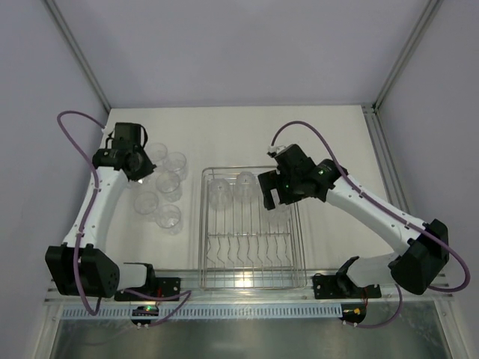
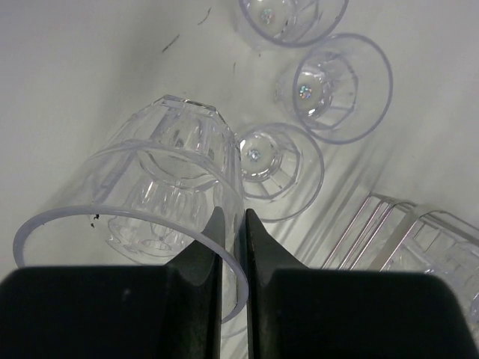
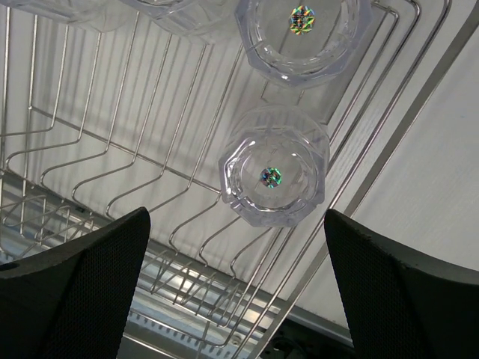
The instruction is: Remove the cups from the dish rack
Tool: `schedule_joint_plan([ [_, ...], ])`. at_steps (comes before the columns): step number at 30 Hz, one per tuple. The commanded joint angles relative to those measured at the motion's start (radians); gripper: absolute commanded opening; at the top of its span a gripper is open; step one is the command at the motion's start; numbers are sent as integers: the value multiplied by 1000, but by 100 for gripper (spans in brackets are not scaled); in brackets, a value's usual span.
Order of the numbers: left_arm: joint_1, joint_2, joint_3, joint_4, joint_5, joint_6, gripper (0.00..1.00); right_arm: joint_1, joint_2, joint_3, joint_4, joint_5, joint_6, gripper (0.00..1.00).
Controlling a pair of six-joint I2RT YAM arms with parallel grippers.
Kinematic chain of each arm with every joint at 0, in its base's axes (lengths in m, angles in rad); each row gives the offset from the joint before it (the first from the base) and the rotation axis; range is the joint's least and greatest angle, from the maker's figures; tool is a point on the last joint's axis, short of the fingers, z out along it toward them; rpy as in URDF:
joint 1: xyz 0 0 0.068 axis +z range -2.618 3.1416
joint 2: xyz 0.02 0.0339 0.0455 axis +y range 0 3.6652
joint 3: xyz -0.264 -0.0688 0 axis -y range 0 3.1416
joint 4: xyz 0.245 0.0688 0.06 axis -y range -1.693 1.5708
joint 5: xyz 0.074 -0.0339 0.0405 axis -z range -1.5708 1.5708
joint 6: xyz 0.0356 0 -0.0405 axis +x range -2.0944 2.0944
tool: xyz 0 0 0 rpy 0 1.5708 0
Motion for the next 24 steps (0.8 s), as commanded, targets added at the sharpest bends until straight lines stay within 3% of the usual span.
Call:
schedule_joint_plan([
  [1,32,36,85,67,1,58,0,8,31,1,8,87,-43,100],
  [10,97,182,100,107,21,90,0,16,77,-19,17,112,-63,100],
  [24,114,344,65,210,27,104,0,16,110,-73,77,97,-73,100],
])
